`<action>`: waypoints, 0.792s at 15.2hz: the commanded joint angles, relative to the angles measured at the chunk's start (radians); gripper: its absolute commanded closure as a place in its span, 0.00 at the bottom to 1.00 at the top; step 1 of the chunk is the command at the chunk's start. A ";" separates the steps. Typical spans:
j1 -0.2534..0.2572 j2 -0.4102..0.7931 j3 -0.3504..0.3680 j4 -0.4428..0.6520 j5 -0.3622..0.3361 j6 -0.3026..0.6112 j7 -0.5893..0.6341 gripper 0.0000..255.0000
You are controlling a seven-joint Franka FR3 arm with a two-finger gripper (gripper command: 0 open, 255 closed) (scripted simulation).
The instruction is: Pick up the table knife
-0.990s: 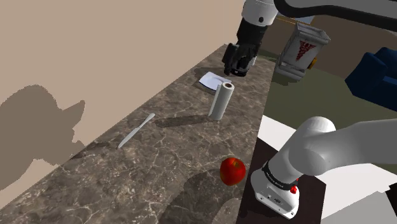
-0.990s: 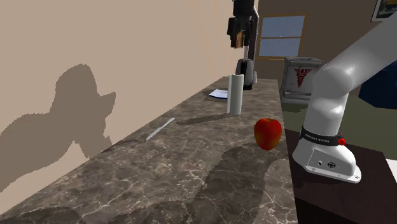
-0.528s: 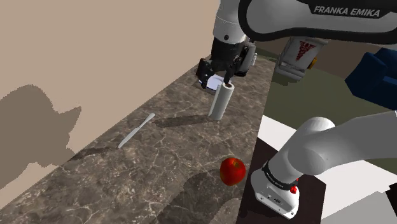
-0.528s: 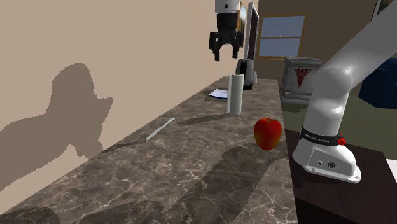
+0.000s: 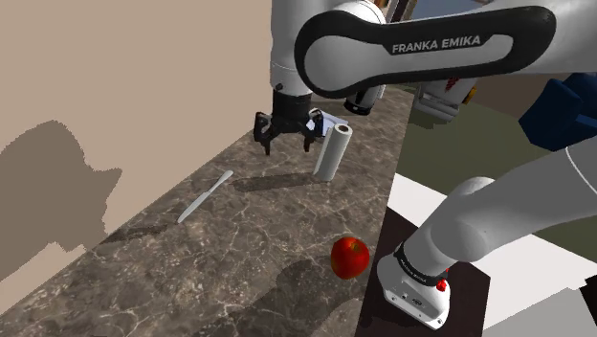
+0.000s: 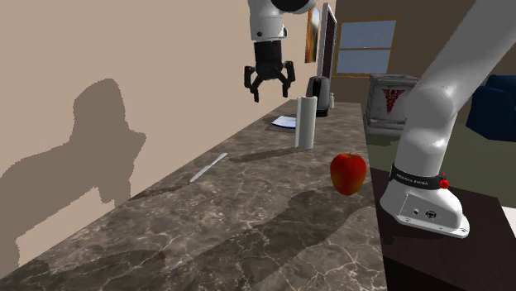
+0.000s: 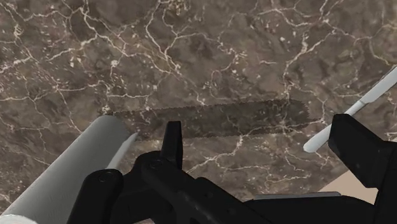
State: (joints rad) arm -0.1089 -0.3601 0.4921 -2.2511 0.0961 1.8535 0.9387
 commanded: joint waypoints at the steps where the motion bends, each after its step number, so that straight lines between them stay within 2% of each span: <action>1: -0.019 0.099 0.050 0.042 -0.023 0.040 0.114 0.00; 7: -0.033 0.381 0.135 0.188 -0.146 0.102 0.437 0.00; 12: 0.022 0.626 0.122 0.351 -0.268 0.113 0.683 0.00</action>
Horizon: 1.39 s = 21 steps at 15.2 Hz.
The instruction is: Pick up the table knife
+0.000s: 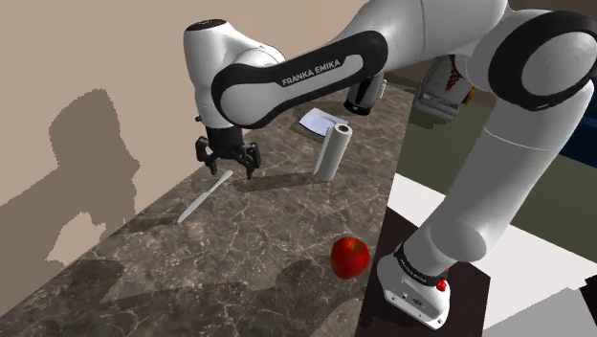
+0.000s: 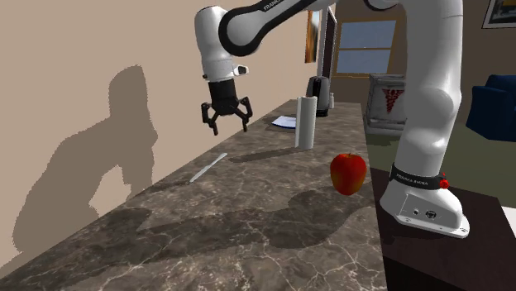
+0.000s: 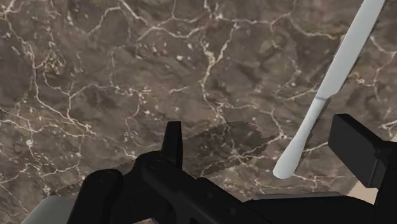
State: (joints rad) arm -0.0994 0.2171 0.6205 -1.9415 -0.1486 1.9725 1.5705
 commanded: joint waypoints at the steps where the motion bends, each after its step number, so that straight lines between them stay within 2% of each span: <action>1: 0.029 0.096 -0.016 0.078 -0.043 -0.008 0.093 0.00; 8: 0.150 0.403 -0.110 0.377 -0.124 -0.043 0.318 0.00; 18: 0.160 0.455 -0.129 0.354 -0.148 0.029 0.330 0.00; 19: 0.160 0.457 -0.129 0.356 -0.149 0.028 0.330 1.00; 21: 0.161 0.456 -0.129 0.356 -0.148 0.028 0.330 1.00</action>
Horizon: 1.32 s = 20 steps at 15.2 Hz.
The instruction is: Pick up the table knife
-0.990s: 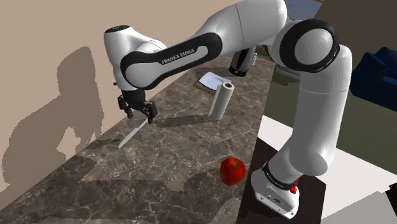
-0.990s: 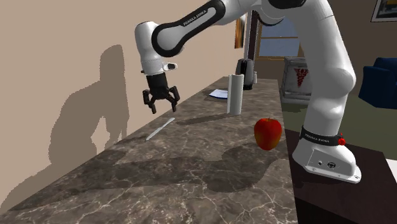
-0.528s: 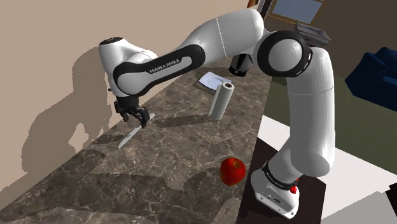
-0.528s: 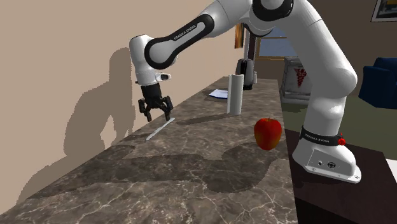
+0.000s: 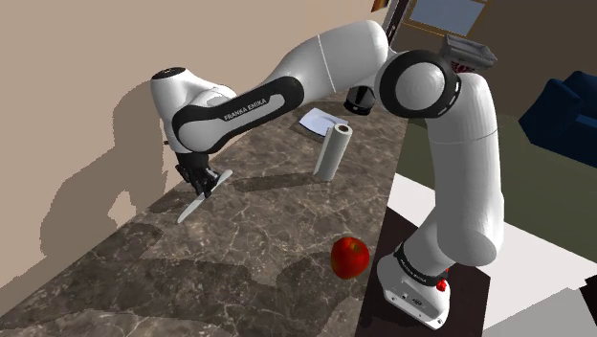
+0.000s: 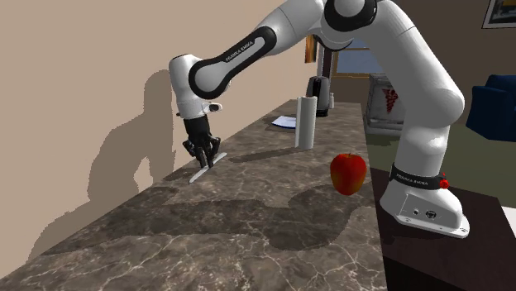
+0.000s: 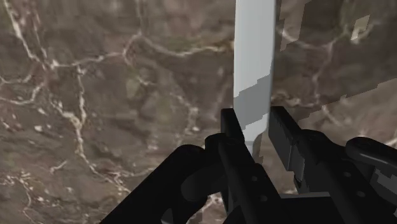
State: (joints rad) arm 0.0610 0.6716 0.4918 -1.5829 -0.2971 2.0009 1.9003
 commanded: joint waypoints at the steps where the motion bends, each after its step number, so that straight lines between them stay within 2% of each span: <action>1: 0.000 0.003 -0.001 -0.001 0.000 -0.001 0.000 1.00; 7: 0.000 0.001 0.000 -0.004 0.000 0.001 0.000 1.00; 20: -0.014 -0.084 0.028 0.045 0.041 -0.126 -0.019 1.00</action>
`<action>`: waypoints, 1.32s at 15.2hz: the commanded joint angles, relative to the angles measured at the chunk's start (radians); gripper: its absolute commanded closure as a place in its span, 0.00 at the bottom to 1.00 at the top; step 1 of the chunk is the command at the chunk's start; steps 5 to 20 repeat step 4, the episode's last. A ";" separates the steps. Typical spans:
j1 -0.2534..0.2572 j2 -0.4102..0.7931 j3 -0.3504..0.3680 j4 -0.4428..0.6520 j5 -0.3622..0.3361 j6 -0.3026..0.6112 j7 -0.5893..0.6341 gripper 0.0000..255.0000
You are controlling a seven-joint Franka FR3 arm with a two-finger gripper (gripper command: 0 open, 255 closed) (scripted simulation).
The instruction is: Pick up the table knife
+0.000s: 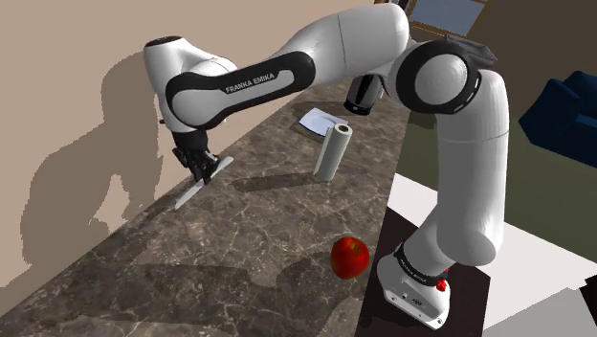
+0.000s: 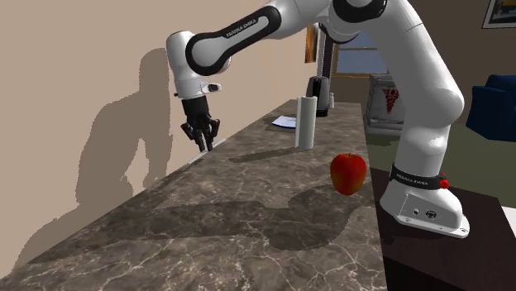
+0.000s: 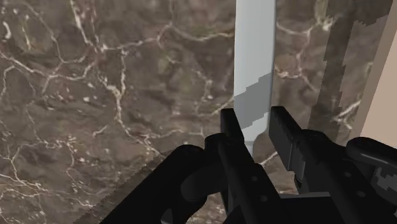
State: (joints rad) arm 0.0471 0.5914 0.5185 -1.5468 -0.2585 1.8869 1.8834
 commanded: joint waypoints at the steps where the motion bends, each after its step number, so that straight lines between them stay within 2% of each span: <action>1: -0.001 -0.009 0.003 0.014 0.005 -0.022 -0.004 1.00; 20: -0.002 -0.015 0.005 0.021 0.008 -0.035 -0.005 1.00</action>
